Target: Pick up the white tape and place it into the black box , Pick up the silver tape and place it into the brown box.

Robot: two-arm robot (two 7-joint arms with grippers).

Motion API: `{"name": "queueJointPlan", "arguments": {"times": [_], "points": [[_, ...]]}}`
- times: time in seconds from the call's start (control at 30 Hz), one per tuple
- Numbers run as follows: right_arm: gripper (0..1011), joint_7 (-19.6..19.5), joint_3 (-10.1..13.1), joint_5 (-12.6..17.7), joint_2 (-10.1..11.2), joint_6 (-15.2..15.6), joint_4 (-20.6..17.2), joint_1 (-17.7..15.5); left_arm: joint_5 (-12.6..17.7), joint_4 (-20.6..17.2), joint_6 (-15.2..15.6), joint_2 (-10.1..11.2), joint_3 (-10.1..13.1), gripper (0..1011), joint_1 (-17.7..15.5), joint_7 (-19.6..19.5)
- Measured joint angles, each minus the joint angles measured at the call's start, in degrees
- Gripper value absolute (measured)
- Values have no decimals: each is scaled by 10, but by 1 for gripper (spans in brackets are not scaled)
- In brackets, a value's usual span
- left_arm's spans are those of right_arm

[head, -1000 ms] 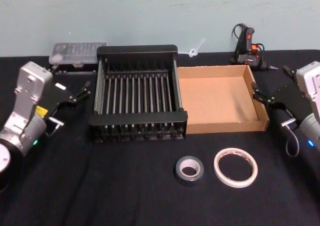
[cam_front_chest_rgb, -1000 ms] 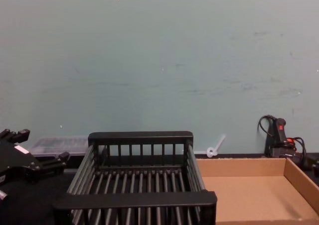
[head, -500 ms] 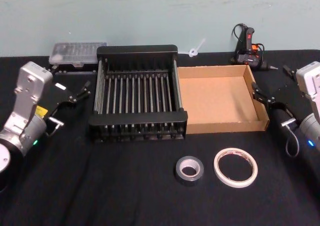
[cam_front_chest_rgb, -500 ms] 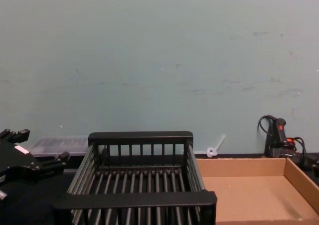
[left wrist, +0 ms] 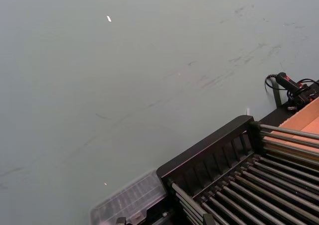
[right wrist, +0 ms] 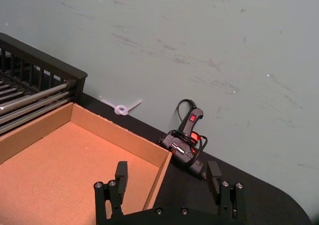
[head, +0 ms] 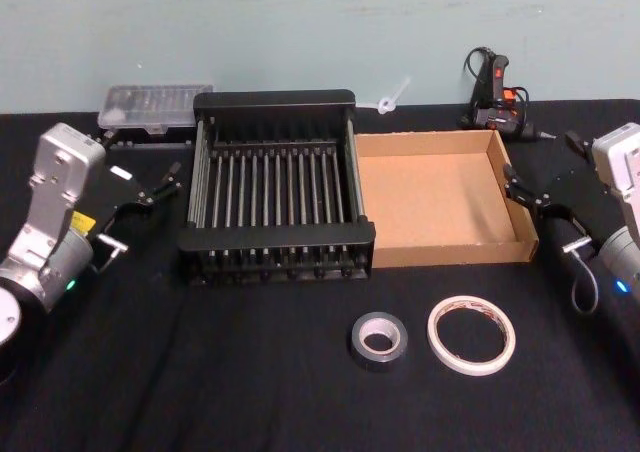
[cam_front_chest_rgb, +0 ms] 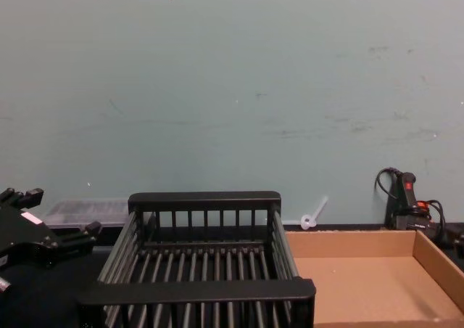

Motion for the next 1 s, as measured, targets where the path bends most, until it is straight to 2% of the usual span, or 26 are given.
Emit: {"name": "queueJointPlan", "arguments": {"times": [1.0], "points": [[1002, 0, 0, 0, 0, 0, 0, 0, 0, 0, 0, 0, 0, 1002, 0, 0]]}}
